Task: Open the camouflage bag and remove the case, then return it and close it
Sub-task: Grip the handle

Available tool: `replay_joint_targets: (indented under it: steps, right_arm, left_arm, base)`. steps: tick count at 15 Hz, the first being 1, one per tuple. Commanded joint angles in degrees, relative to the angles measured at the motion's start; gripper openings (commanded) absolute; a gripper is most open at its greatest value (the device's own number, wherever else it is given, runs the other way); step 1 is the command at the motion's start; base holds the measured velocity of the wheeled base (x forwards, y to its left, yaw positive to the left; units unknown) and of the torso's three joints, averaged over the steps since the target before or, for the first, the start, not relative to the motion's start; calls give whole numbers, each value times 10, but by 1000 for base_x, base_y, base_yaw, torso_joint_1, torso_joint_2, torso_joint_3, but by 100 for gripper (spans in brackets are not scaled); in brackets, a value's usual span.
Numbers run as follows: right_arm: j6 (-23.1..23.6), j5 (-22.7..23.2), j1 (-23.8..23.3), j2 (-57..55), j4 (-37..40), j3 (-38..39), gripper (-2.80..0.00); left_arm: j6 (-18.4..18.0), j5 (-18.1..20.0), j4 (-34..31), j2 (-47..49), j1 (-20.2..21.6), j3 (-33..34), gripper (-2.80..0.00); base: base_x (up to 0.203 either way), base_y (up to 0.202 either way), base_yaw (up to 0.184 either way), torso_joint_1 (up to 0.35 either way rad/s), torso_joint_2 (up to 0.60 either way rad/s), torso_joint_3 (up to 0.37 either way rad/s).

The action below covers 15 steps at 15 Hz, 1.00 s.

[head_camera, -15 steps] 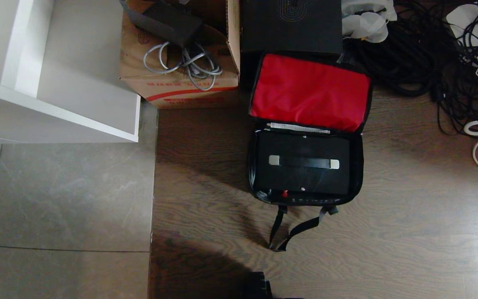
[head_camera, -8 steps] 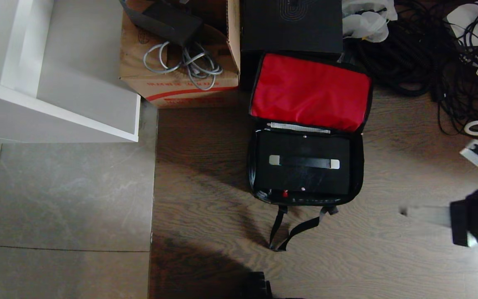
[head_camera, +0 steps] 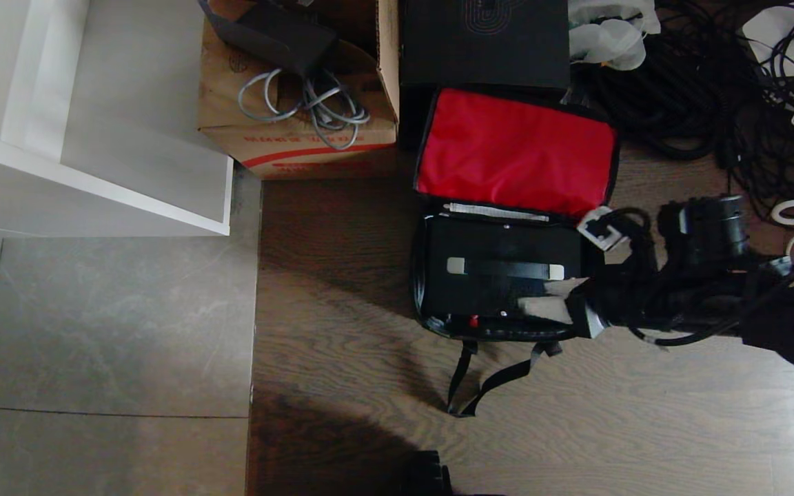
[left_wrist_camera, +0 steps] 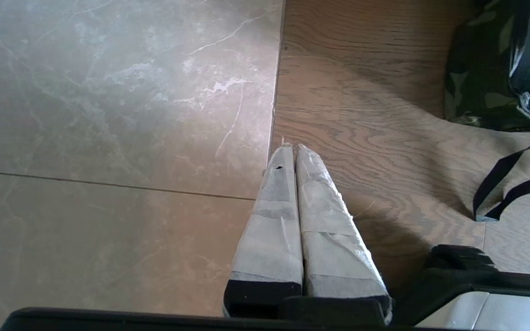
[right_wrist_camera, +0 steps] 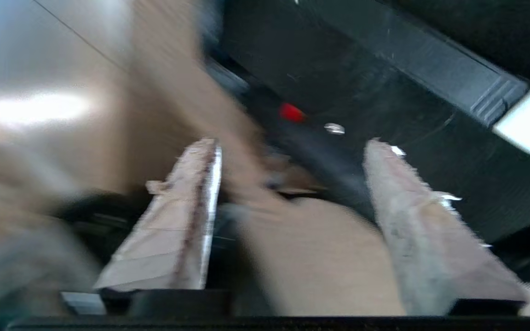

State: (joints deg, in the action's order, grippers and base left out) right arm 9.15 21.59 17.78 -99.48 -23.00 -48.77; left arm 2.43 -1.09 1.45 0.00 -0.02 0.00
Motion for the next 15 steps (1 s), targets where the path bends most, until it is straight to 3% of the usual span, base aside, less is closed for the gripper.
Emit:
replay_joint_targets:
  steps: [1,5,8,11,15]
  right_arm:
    - [118,-85,27,-72,-60,-1,0]
    - [310,-303,38,-120,-227,20,0]
    - [428,-414,54,-139,-378,32,0]
    - [436,-480,105,-146,-415,42,0]
    - [454,-481,150,-139,-463,78,0]
  left_arm:
    - [0,0,0,0,0,4,-280]
    - [0,0,0,0,-1,5,-280]
    - [0,0,0,0,-1,5,-280]
    - [0,0,0,0,-1,5,-280]
    - [0,0,0,0,0,4,-280]
  base:
    - [0,0,0,0,0,0]
    - [0,0,0,0,0,0]
    - [0,0,0,0,0,0]
    - [0,0,0,0,0,0]
    - [0,0,0,0,0,0]
